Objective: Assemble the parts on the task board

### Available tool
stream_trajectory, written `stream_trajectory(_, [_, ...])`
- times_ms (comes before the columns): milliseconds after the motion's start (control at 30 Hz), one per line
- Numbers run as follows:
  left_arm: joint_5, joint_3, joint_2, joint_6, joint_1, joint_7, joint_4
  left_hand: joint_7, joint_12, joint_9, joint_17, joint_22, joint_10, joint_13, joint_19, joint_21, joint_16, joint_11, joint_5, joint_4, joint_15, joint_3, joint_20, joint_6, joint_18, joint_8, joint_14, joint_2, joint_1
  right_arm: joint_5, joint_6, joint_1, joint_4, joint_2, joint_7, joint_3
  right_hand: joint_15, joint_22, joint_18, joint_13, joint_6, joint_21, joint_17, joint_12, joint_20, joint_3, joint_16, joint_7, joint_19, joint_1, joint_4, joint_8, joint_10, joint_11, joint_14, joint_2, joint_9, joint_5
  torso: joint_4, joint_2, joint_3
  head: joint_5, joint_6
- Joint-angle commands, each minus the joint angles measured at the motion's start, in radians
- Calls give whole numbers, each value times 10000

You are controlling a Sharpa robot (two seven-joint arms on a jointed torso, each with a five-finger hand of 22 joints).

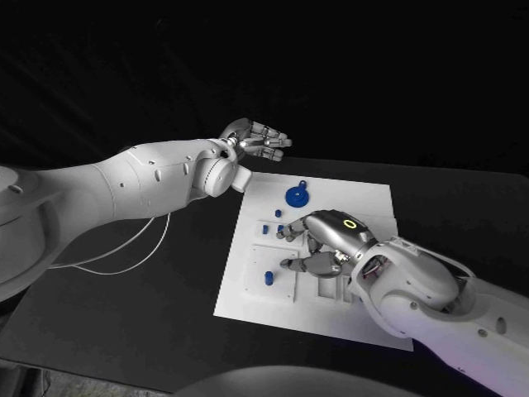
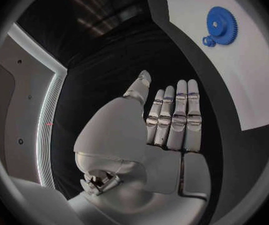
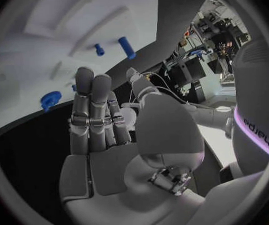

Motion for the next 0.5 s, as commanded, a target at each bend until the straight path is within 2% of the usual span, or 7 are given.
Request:
stream_trajectory(33, [-17,9,-52,83,5,194,53,-4,47,-6,15,-15,-79,-1,-52,50,-18,-10,-56,4,-15,-78,36,-41,-53,-8,-54,53,-60,2185,-418,0,69,-399,495,319,-101,-27,-112,16,224,-21,-17,139,-91,-11,-53,149,356,-222,167,-19,566,-92,44,226,-9,137,-21,-15,-9,-295,147])
stream_trajectory(100, [-13,9,-103,50,5,245,74,-5,47,-7,18,-15,-71,-1,-49,52,-14,-15,-49,2,-22,-77,34,-38,-52,-9,-39,54,-59,2801,-349,1,82,-694,441,596,-285,-29,-188,104,590,-7,-15,588,-197,51,-56,-32,356,-380,266,21,1675,-444,55,370,30,284,-28,-19,-5,-431,202])
stream_trajectory(167, [-10,9,-187,-2,4,285,122,-8,47,-7,24,-14,-57,-1,-38,59,-14,-20,-34,3,-29,-70,26,-31,-51,-9,-16,69,-61,3264,-348,-1,88,-1019,283,900,-509,-51,-298,502,1476,-39,-30,1352,-369,-7,-133,-393,307,-424,267,311,2689,-849,-6,545,243,206,-40,-18,3,-527,257])
stream_trajectory(200, [-8,9,-271,-39,4,314,170,-15,49,-7,30,-12,-37,0,-27,66,-12,-28,-14,-7,-40,-60,17,-23,-50,-9,10,77,-48,3630,-228,-3,71,-1288,86,1092,-637,-199,-541,1362,1908,-179,-135,2338,-568,-118,-344,-571,300,-310,52,302,2482,-992,14,595,580,-202,-64,-17,16,-611,298])
stream_trajectory(267, [-7,9,-379,-62,4,362,238,-21,48,-6,36,-7,3,-2,-8,81,-14,-41,31,-15,-53,-56,3,4,-52,-6,45,81,-52,4187,169,-3,11,-1613,-245,1293,-685,-403,-760,3926,1766,-248,-104,5001,-695,-227,-447,-544,401,-579,16,3,1126,-1058,178,775,1337,-114,-78,-27,21,-702,333])
stream_trajectory(467, [26,10,-672,-108,-28,583,493,-57,46,-6,52,9,342,-1,36,124,-13,-148,141,-47,-121,-17,-59,59,-81,-9,187,127,-62,5219,1415,-3,-108,-2292,-1049,1518,-837,362,-832,6922,1641,1493,2107,7899,-839,-96,1468,-605,438,-1053,785,-6,916,-1265,56,715,2362,-177,-121,-58,42,-871,388])
stream_trajectory(500, [37,10,-718,-104,-39,620,538,-65,42,-5,53,13,395,-4,45,133,-12,-165,150,-54,-134,-9,-70,76,-88,-8,212,130,-64,5392,1639,-3,-115,-2381,-1181,1534,-838,569,-848,7952,1676,1968,2790,8713,-852,-15,2012,-731,456,-1033,953,-4,1278,-1306,71,655,2636,-158,-131,-64,48,-890,393])
